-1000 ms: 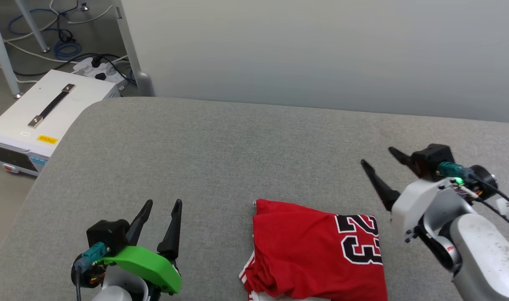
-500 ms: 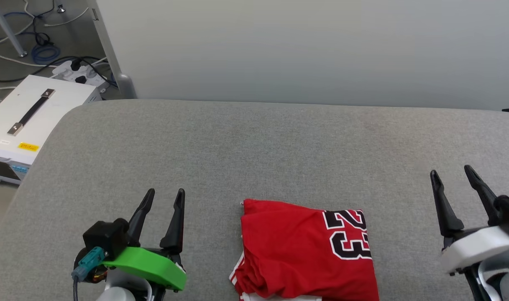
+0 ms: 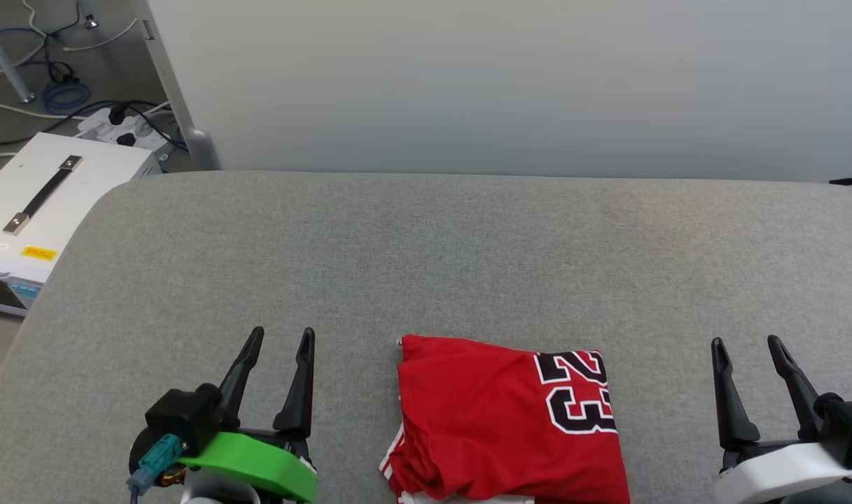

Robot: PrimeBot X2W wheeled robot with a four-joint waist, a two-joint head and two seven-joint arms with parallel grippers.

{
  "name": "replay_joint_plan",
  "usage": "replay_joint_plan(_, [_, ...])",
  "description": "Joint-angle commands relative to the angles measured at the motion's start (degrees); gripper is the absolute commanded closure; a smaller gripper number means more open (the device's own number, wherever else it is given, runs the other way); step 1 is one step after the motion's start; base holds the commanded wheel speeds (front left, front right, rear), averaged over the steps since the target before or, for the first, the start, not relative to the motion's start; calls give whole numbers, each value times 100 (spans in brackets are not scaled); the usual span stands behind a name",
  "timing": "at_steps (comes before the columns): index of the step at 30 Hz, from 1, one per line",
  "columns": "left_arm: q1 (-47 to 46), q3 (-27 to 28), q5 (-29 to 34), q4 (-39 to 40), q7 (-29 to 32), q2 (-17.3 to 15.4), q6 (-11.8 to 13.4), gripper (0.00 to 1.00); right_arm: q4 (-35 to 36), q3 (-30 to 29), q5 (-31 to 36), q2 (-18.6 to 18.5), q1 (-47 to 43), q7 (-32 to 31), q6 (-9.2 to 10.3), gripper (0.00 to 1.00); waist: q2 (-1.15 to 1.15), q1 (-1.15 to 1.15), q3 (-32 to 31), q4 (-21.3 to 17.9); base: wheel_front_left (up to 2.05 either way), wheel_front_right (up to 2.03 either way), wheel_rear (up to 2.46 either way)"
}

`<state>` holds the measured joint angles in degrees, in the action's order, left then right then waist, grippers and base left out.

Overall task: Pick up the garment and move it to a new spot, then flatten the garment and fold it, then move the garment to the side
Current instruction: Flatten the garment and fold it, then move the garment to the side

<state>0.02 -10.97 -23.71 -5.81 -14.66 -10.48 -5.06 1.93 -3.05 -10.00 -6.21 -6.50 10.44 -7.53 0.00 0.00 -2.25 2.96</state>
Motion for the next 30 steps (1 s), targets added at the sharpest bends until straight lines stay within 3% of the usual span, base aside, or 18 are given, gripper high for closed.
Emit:
replay_joint_plan(1, [100,47,68,-39,-33,57,-57,0,-21,19,45,19,-42,44,4,0,0,0,-7,6,0,0,0])
replay_joint_plan(18, [29,139,313,-224,-34,255,-229,0,-61,98,-48,-64,-13,-378,4,0,0,0,107,165,0,0,0])
replay_joint_plan(22, [-42,140,326,-216,-34,278,-236,0,-94,322,-314,-200,111,-1141,4,0,0,0,282,239,0,0,0])
replay_joint_plan(30, [-274,-7,333,-260,-34,299,-241,0,-69,772,-881,-369,467,-3339,4,0,0,0,650,467,0,0,0])
